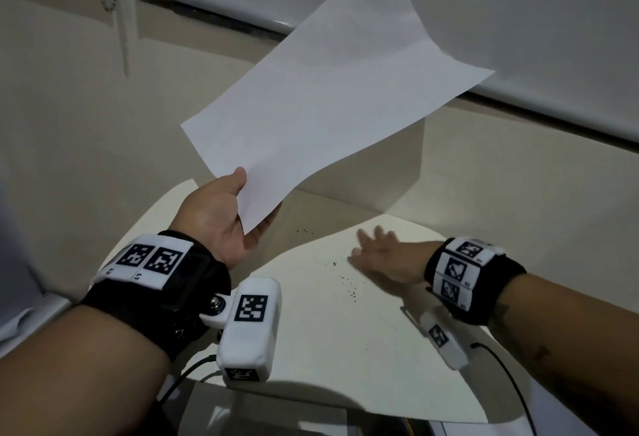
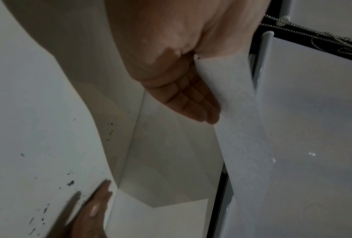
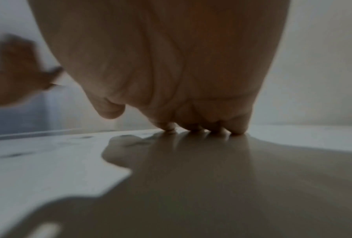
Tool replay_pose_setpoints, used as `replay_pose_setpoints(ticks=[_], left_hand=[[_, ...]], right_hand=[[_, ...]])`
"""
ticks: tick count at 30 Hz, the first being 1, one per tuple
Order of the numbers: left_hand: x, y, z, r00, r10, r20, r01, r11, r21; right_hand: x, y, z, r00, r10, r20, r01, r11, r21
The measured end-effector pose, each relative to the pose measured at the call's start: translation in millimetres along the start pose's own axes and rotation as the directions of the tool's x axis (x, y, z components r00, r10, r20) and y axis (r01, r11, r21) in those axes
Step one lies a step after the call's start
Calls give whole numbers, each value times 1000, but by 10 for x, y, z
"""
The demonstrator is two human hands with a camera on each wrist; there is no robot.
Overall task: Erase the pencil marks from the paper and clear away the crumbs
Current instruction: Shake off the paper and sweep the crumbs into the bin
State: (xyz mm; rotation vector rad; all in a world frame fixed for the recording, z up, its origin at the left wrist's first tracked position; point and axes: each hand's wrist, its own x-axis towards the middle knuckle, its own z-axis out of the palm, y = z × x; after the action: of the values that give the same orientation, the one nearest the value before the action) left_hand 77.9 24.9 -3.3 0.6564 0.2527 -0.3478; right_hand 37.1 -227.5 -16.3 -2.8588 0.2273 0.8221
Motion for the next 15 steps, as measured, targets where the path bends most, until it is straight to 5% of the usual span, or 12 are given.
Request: replay_pose_setpoints(ticks=[2, 4, 7, 11, 15], left_hand=[[15, -3, 3, 1000, -9, 8, 9, 1000, -6], [21, -7, 8, 1000, -19, 21, 20, 1000, -9], [13, -6, 19, 1000, -15, 21, 15, 1000, -4], [0, 3, 26, 1000, -2, 11, 1, 1000, 8], [1, 14, 27, 999, -16, 33, 16, 1000, -8]], right_hand=[[-147, -99, 80, 974, -215, 67, 209, 974, 85], [-266, -124, 9, 955, -297, -9, 288, 918, 272], [-277, -88, -198, 975, -138, -174, 178, 954, 239], [-55, -33, -42, 988, 148, -54, -155, 973, -170], [-338, -197, 151, 991, -54, 124, 65, 994, -89]])
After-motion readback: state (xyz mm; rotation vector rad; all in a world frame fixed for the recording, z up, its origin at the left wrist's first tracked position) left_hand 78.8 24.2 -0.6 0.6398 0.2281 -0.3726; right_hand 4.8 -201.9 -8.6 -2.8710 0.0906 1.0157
